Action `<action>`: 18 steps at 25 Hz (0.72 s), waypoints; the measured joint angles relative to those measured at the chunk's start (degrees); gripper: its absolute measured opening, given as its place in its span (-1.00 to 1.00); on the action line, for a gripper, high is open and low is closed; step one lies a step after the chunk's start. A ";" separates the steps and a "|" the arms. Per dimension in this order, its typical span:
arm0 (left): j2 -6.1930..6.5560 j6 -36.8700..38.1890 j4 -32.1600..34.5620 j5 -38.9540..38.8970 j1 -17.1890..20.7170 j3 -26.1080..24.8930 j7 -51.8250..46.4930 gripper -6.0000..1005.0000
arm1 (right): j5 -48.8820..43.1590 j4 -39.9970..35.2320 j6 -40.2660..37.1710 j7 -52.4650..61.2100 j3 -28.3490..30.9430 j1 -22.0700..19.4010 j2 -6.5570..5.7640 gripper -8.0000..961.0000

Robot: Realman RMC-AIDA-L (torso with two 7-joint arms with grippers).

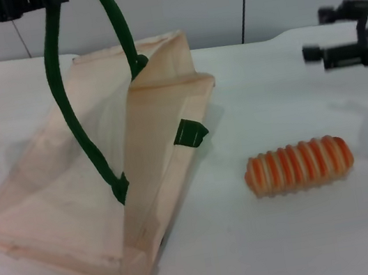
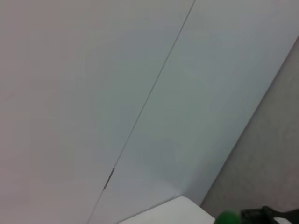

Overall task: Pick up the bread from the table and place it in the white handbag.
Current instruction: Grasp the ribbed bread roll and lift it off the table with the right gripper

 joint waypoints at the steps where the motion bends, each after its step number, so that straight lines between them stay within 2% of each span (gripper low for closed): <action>1: 0.00 -0.23 0.00 0.13 -0.01 0.00 -0.11 -0.75 | -3.78 -2.99 2.08 2.15 0.00 0.41 -0.01 0.86; 3: 0.08 -0.64 0.00 0.33 -0.09 0.00 -0.29 -0.75 | -10.69 -8.88 5.16 5.93 -0.08 1.17 0.66 0.86; 6: 0.18 -0.72 0.21 0.89 -0.43 0.00 -0.37 -0.75 | -19.54 -15.99 8.23 9.73 -0.11 2.27 2.93 0.86; 9: 0.28 -0.72 0.32 1.66 -1.11 0.00 -0.65 -0.75 | -26.96 -19.95 11.90 11.96 -0.04 3.90 5.02 0.86; 11: 0.29 -0.73 0.33 1.79 -1.32 0.00 -0.86 -0.75 | -31.54 -20.78 13.25 13.07 -0.35 5.34 6.10 0.86; 16: 0.32 -0.87 0.30 1.79 -1.30 0.00 -0.89 -0.75 | -39.49 -21.35 12.24 13.04 -1.05 7.70 9.74 0.86; 18: 0.32 -0.91 0.30 1.79 -1.28 0.00 -0.88 -0.75 | -39.70 -21.14 11.33 13.01 -1.86 7.94 9.93 0.86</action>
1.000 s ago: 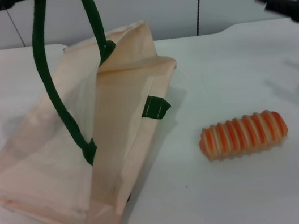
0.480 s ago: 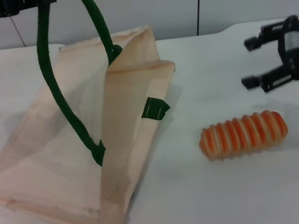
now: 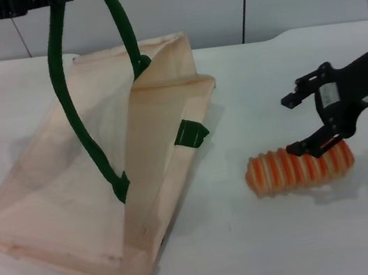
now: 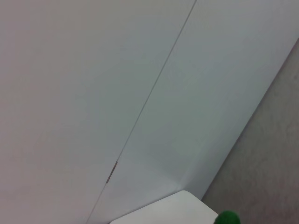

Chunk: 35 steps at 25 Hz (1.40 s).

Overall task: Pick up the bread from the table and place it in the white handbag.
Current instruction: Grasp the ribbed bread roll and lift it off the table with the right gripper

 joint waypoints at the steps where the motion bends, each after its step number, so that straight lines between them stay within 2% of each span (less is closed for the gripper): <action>1: 0.00 -0.04 0.00 0.00 -0.01 0.00 0.00 -0.75 | -0.15 0.25 -0.74 0.05 -0.72 0.15 0.05 0.86; 9: -0.14 -0.11 0.13 0.00 -0.11 0.00 0.01 -0.75 | -4.45 5.63 -8.76 2.42 -8.96 2.77 0.14 0.86; 15: -0.27 -0.10 0.15 -0.01 0.04 0.00 0.01 -0.75 | -6.91 8.22 -13.04 4.85 -12.62 3.97 0.17 0.82; 35: -0.39 -0.71 0.32 -0.21 0.19 0.00 0.43 -0.75 | -8.83 11.95 -13.70 7.36 -17.30 4.86 0.24 0.69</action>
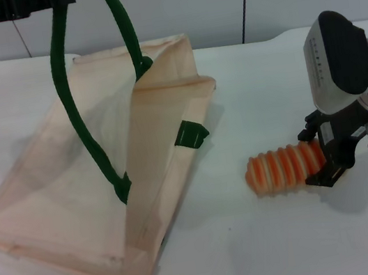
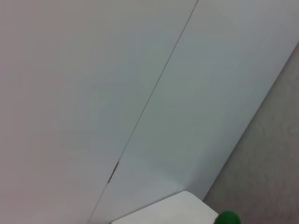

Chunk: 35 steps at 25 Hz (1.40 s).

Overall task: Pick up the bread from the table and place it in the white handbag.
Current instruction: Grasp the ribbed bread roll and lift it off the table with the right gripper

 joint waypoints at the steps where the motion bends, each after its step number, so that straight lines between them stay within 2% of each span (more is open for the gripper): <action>1: -0.02 0.00 0.00 -0.07 0.01 0.00 0.00 -0.75 | 0.00 0.15 -0.35 0.00 -0.16 0.00 0.00 0.68; 19: -0.05 0.00 0.09 -0.32 0.09 0.00 0.30 -0.75 | -0.25 1.17 -1.69 -0.33 -2.31 0.00 0.08 0.56; 35: -0.05 -0.01 0.08 -0.42 0.12 0.00 0.24 -0.75 | 1.45 1.60 -2.07 -3.13 -0.37 0.62 -0.24 0.29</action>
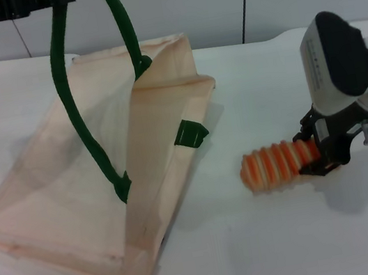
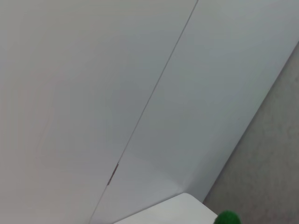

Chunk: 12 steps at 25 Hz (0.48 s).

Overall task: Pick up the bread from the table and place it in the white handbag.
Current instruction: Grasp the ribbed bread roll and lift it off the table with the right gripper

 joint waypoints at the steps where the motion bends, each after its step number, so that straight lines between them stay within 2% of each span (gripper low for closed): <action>1: 0.00 0.00 0.00 0.00 0.00 0.00 -0.02 -0.75 | 0.05 0.00 0.11 -0.53 1.06 -0.07 -0.03 0.27; 8: -0.06 0.06 0.00 0.00 -0.06 0.00 -0.10 -0.75 | 0.46 -0.22 1.48 -3.89 8.08 -0.32 -0.27 0.16; 12: -0.16 0.09 0.00 0.00 -0.24 0.00 -0.07 -0.75 | 1.56 -0.52 5.05 -7.01 13.55 0.47 -0.13 0.08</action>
